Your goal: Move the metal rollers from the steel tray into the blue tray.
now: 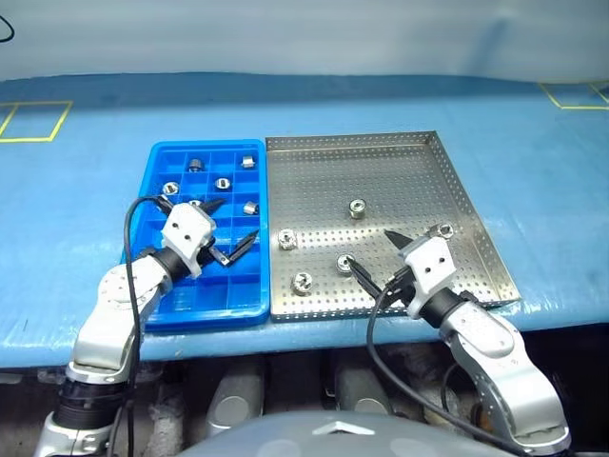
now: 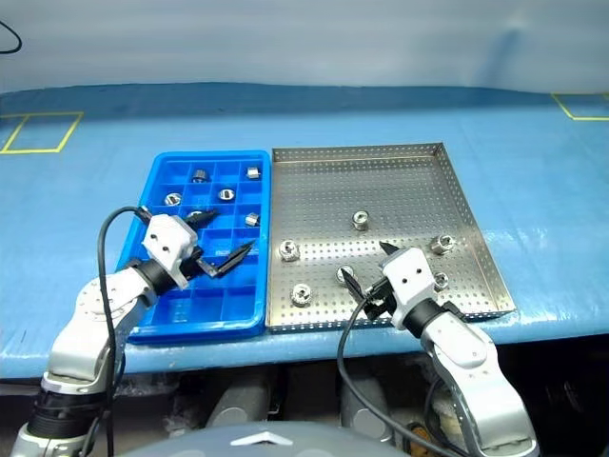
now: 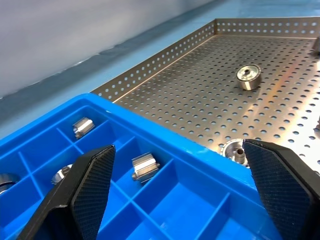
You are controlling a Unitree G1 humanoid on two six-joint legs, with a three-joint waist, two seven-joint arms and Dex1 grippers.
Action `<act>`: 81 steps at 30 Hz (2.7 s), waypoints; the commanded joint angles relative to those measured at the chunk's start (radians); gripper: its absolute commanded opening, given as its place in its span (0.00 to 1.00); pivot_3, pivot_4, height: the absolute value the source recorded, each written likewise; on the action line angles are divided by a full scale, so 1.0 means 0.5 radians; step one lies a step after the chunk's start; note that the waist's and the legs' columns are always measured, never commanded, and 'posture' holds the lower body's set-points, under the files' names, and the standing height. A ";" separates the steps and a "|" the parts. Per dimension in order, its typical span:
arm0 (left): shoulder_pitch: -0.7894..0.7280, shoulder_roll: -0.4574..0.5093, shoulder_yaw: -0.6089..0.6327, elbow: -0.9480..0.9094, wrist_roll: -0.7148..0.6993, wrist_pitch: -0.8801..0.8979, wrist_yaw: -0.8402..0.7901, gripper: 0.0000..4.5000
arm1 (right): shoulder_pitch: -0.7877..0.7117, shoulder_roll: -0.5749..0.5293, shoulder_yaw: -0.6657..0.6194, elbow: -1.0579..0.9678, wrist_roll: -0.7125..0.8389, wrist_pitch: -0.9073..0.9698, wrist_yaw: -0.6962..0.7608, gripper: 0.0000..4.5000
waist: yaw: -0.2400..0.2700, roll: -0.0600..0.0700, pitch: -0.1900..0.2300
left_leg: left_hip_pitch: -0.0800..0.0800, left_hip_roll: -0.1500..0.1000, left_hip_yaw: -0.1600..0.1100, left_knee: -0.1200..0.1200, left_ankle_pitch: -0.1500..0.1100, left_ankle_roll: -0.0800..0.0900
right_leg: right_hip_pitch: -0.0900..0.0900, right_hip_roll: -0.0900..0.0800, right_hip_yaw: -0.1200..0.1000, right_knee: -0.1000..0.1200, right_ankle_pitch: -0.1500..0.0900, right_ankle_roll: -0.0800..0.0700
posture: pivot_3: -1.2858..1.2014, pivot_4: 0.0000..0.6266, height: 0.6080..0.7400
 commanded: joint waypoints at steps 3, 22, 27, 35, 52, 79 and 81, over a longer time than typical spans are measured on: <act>0.014 0.061 0.009 -0.040 -0.026 0.008 -0.078 0.99 | 0.009 0.023 -0.034 -0.077 0.017 0.032 -0.040 1.00 | -0.012 0.000 0.000 | 0.000 0.000 0.000 0.000 0.000 0.000 | 0.000 0.000 0.000 0.000 0.000 0.000 | 0.52 0.24 1.00; -0.523 0.105 -0.122 -0.050 -0.078 0.355 -0.148 0.99 | -0.011 0.062 -0.164 -0.292 0.180 0.444 -0.141 1.00 | -0.021 -0.001 0.001 | -0.003 -0.002 -0.002 0.005 0.000 0.001 | 0.001 0.000 -0.001 0.000 0.001 0.002 | 0.50 0.24 1.00; -1.166 0.186 -0.467 0.334 -0.049 0.463 -0.596 0.99 | -0.086 0.103 -0.237 -0.387 0.286 0.697 -0.207 1.00 | -0.035 -0.002 0.000 | -0.002 -0.003 -0.001 0.006 0.001 0.002 | 0.004 0.002 0.000 0.000 0.002 0.004 | 0.50 0.24 1.00; -1.891 0.276 -1.173 1.140 0.306 0.439 -1.436 0.99 | -0.094 0.154 -0.229 -0.454 0.314 0.832 -0.302 1.00 | -0.096 0.000 0.000 | -0.003 -0.004 0.006 0.002 0.000 0.004 | -0.001 0.009 0.004 0.000 0.004 0.006 | 0.48 0.24 1.00; -2.101 -0.077 -1.504 2.022 0.975 -0.205 -1.660 0.99 | 0.049 0.209 -0.179 -0.525 0.273 0.777 -0.436 1.00 | -0.177 -0.001 0.000 | -0.008 0.003 0.011 0.008 -0.001 0.006 | -0.007 0.016 0.020 0.002 0.009 0.015 | 0.45 0.24 1.00; -1.898 -0.266 -0.427 1.413 0.664 0.178 -0.856 0.40 | -0.180 0.186 -0.019 -0.443 0.223 0.766 -0.401 1.00 | -0.189 0.001 -0.001 | -0.006 0.008 0.022 0.011 -0.006 0.014 | -0.010 0.020 0.040 0.001 0.016 0.028 | 0.48 0.24 1.00; -1.704 -0.141 -0.327 1.130 0.688 0.235 -0.745 0.40 | -0.249 0.187 0.039 -0.417 0.232 0.777 -0.387 1.00 | -0.191 0.002 -0.001 | -0.001 0.009 0.024 0.008 -0.006 0.014 | -0.009 0.022 0.044 0.003 0.016 0.027 | 0.50 0.24 1.00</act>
